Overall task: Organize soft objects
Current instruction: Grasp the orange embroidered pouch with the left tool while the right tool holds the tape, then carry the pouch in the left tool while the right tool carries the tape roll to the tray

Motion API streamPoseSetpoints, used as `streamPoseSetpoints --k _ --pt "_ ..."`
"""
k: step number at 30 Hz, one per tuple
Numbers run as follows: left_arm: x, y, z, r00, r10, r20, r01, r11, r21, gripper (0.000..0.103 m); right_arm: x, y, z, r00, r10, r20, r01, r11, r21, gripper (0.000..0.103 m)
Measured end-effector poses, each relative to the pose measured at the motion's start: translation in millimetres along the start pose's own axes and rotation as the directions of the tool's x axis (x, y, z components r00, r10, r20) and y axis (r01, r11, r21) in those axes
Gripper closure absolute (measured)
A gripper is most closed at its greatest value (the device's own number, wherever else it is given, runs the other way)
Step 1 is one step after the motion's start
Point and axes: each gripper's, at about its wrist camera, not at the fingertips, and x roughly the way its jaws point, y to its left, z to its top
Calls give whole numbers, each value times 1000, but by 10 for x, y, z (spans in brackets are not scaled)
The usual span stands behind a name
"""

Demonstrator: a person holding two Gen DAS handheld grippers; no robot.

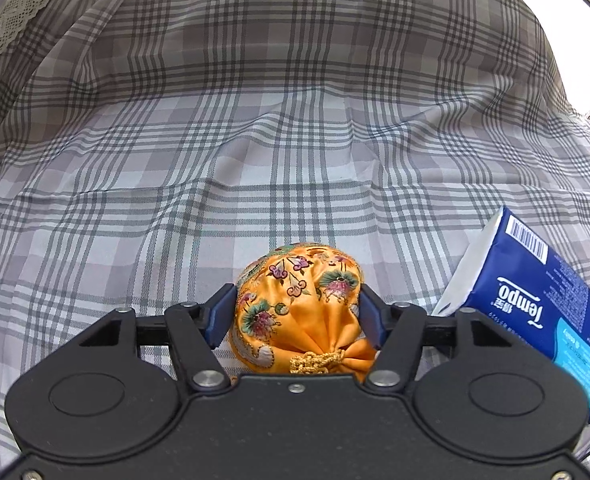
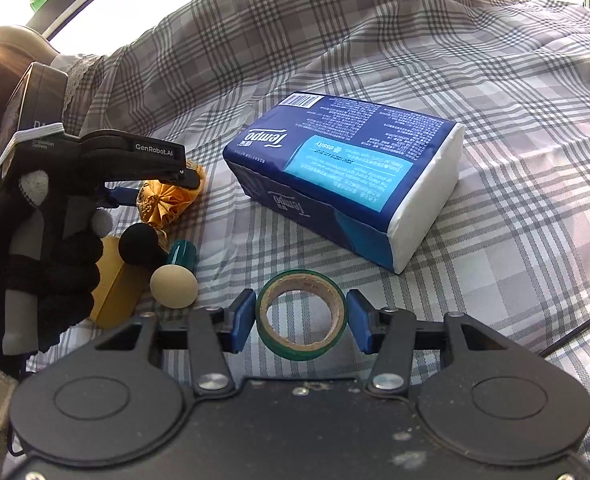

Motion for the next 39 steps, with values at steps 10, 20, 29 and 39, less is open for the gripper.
streamPoseSetpoints --k 10,20,29,39 --pt "-790 -73 -112 999 -53 14 54 997 -57 44 -204 -7 22 999 -28 16 27 1000 4 54" --pt "-1467 -60 -607 991 -125 -47 124 992 -25 44 -538 -27 -4 1000 -10 -7 10 1000 10 54" --pt "-1540 -8 -1246 975 -148 -164 146 989 -24 44 -918 27 -72 998 38 -42 -38 999 -12 54" --pt "-1504 185 -1795 963 -75 -257 62 996 -58 43 -1102 11 -290 988 68 -140 -77 995 -58 54"
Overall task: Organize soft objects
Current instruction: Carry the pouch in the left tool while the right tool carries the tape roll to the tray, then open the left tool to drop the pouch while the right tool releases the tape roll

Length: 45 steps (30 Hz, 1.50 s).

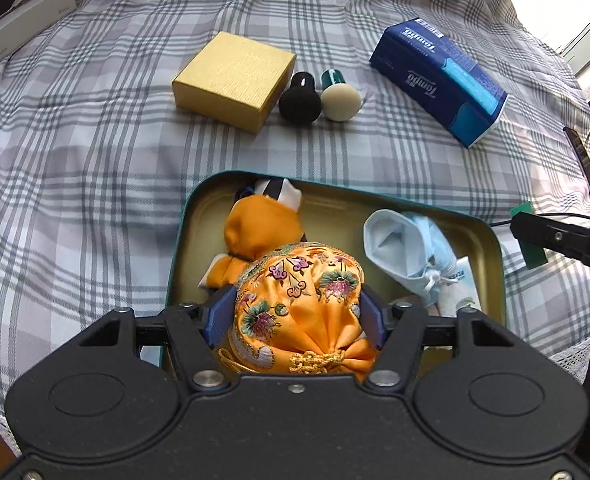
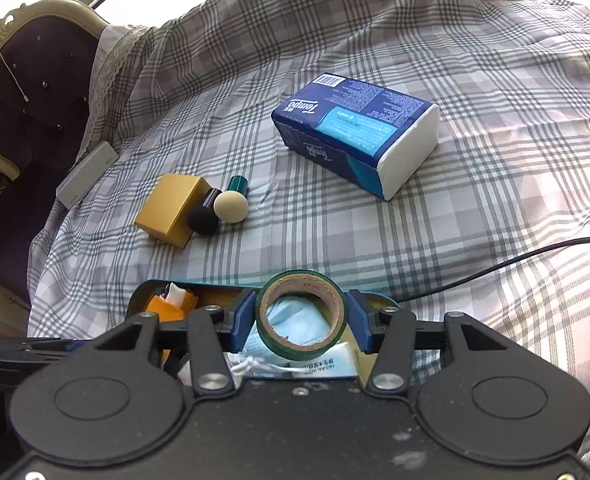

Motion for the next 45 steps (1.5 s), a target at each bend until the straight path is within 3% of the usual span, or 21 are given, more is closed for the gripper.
streamPoseSetpoints --k 3,16,26,36,45 --pt "20 37 -67 1000 5 -13 -5 1000 7 43 -8 10 -70 1000 7 -27 -7 1000 -15 54" --pt "-20 -216 -176 995 -103 -6 104 988 114 40 66 -32 -171 997 10 -79 -11 1000 -15 54" --pt "-30 -119 -178 999 -38 7 37 996 77 40 38 55 -259 991 23 -134 -37 994 -106 54" --pt "24 -75 -207 1000 -10 -17 11 998 67 41 70 189 -506 968 11 -251 -74 967 -244 53" --pt "63 -63 -219 999 -8 -33 10 998 68 41 57 232 -521 961 27 -274 -98 964 -249 49"
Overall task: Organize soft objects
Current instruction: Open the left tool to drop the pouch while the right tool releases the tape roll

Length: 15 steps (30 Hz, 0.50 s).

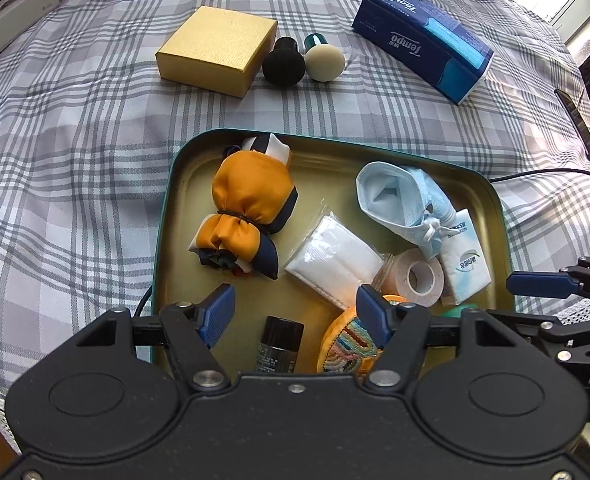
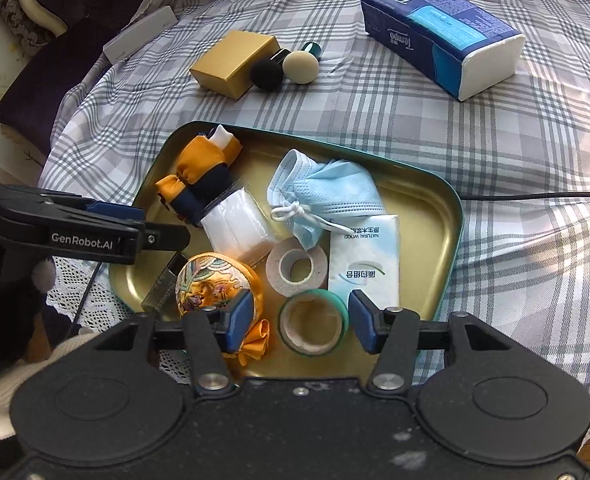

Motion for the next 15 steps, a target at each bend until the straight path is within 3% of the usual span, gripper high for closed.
streamPoseSetpoints --k 15 --pt "25 39 12 1000 9 -9 -9 1000 -7 41 16 18 47 1000 -17 8 17 1000 -7 49"
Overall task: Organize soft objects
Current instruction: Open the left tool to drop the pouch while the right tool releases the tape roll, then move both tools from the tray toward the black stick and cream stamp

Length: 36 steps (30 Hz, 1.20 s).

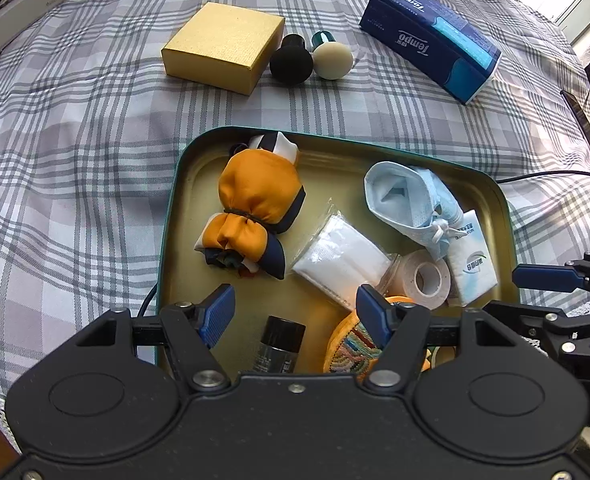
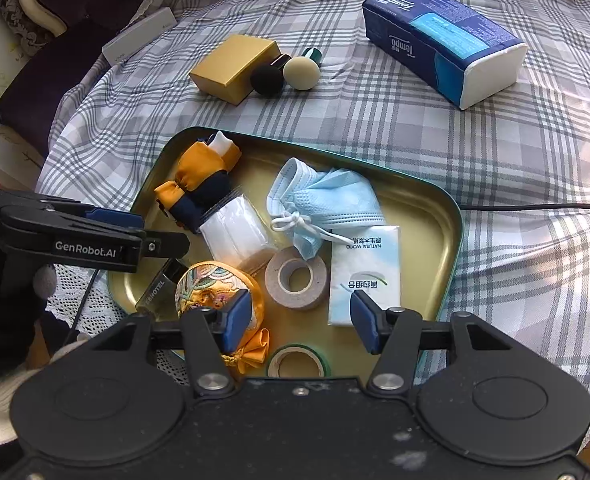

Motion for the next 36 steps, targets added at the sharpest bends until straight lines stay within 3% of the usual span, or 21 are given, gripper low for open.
streamPoseSetpoints --k 15,36 --pt "31 31 52 1000 15 -11 -15 1000 -1 41 39 -16 46 1000 -14 5 14 1000 14 49" --pt "-72 114 478 992 36 123 -29 998 -59 41 66 -138 427 991 -34 129 23 996 84 49"
